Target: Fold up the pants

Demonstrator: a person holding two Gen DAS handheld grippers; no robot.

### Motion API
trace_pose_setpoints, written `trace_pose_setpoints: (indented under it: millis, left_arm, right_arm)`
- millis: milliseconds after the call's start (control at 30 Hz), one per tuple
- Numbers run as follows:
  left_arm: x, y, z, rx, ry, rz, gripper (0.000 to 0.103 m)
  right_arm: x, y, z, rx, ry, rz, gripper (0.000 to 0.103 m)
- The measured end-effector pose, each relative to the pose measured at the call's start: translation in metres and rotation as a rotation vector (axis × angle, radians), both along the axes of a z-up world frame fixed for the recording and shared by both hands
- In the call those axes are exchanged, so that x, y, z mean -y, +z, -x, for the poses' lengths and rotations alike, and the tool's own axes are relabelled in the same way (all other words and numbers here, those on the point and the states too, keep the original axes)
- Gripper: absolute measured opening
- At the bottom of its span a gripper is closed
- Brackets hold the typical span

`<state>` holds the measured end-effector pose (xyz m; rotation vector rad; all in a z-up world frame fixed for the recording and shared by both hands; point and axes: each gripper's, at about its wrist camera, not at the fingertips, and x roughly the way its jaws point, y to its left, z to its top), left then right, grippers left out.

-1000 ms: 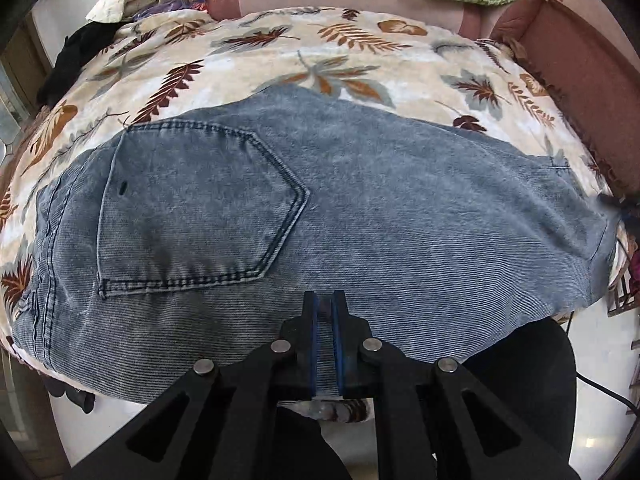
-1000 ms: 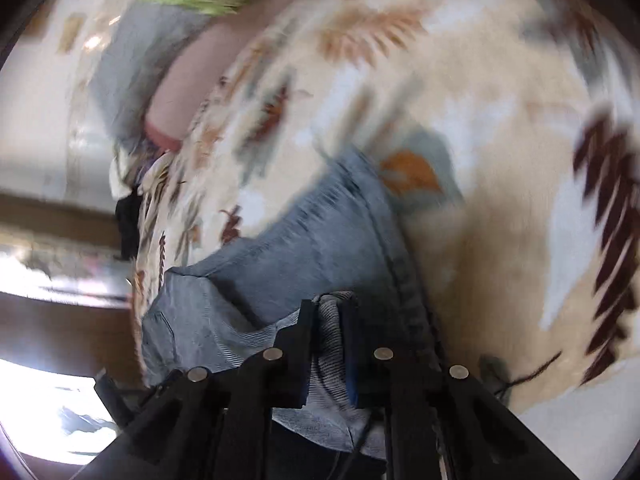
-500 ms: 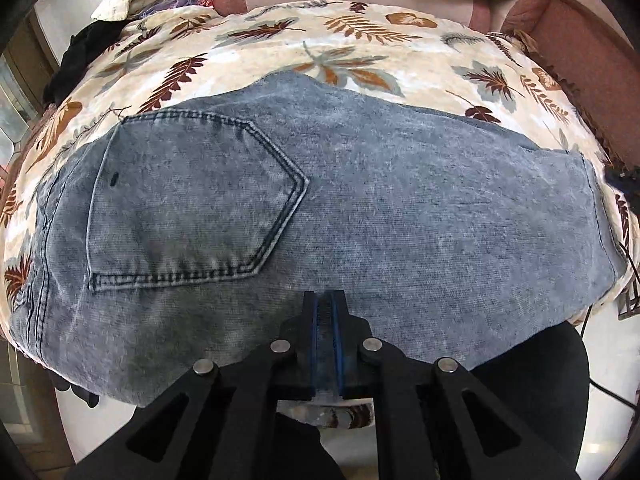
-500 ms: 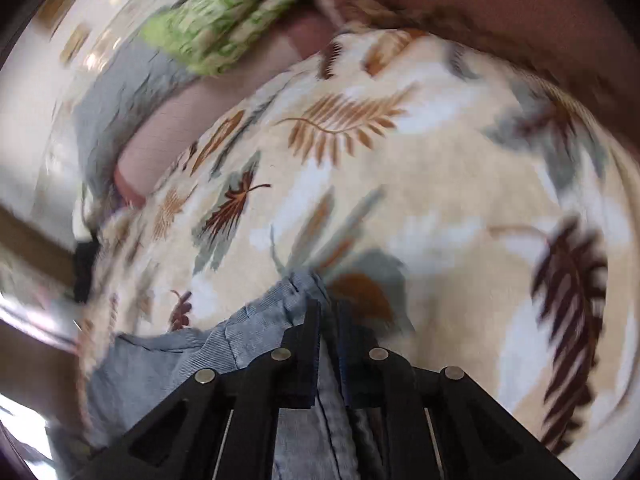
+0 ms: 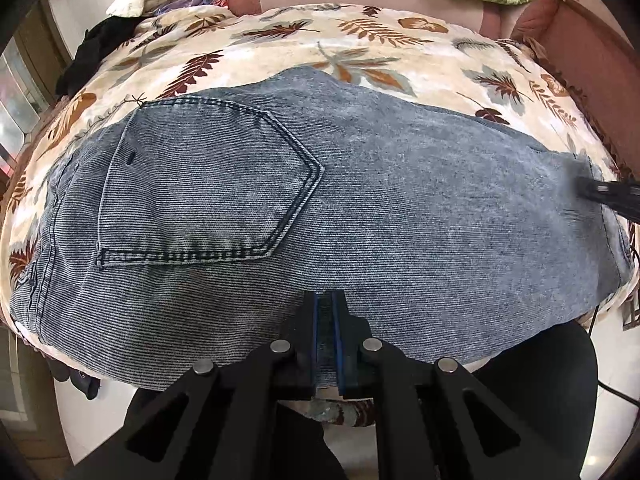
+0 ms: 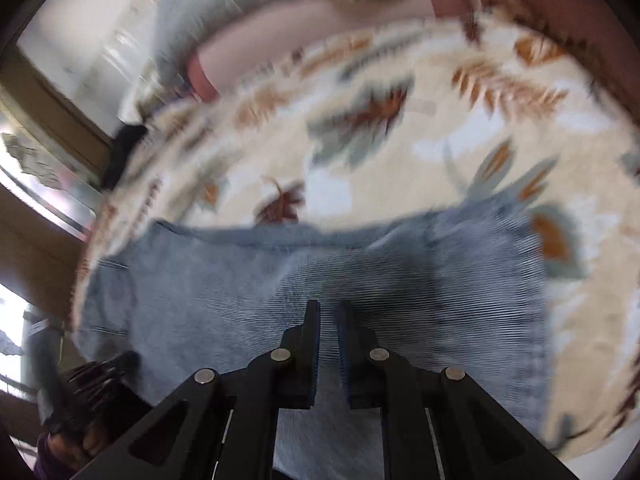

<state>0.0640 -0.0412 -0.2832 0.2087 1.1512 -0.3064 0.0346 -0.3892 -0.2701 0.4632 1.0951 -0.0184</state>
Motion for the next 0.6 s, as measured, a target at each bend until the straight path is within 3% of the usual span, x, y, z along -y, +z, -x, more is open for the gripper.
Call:
trace_pose_setpoints:
  millis: [100, 200, 300, 333, 400, 500, 600]
  left_arm:
    - [0.0, -0.002, -0.003, -0.006, 0.0, -0.004, 0.008]
    - [0.009, 0.003, -0.014, 0.007, -0.004, -0.022, 0.008]
    - [0.014, 0.014, -0.026, 0.032, 0.013, -0.016, 0.008]
    - [0.011, 0.018, -0.028, 0.038, 0.022, -0.004, 0.015]
    - [0.004, 0.02, -0.026, 0.056, 0.03, -0.015, 0.026]
    - [-0.015, 0.015, -0.023, 0.064, 0.073, -0.047, 0.028]
    - [-0.037, 0.017, -0.025, 0.06, 0.129, -0.03, 0.028]
  right_arm:
    - [0.005, -0.023, -0.014, -0.021, -0.067, 0.065, 0.008]
    - [0.01, -0.022, -0.026, -0.026, -0.11, 0.071, 0.006]
    - [0.011, -0.016, -0.035, 0.015, -0.118, 0.161, 0.005]
    - [0.017, -0.017, -0.034, 0.014, -0.131, 0.125, 0.005]
    - [0.025, -0.002, -0.02, 0.052, -0.167, 0.068, 0.01]
    - [0.022, 0.03, 0.007, 0.151, -0.135, 0.12, 0.01]
    - [0.02, 0.045, 0.039, 0.137, -0.074, 0.1, 0.019]
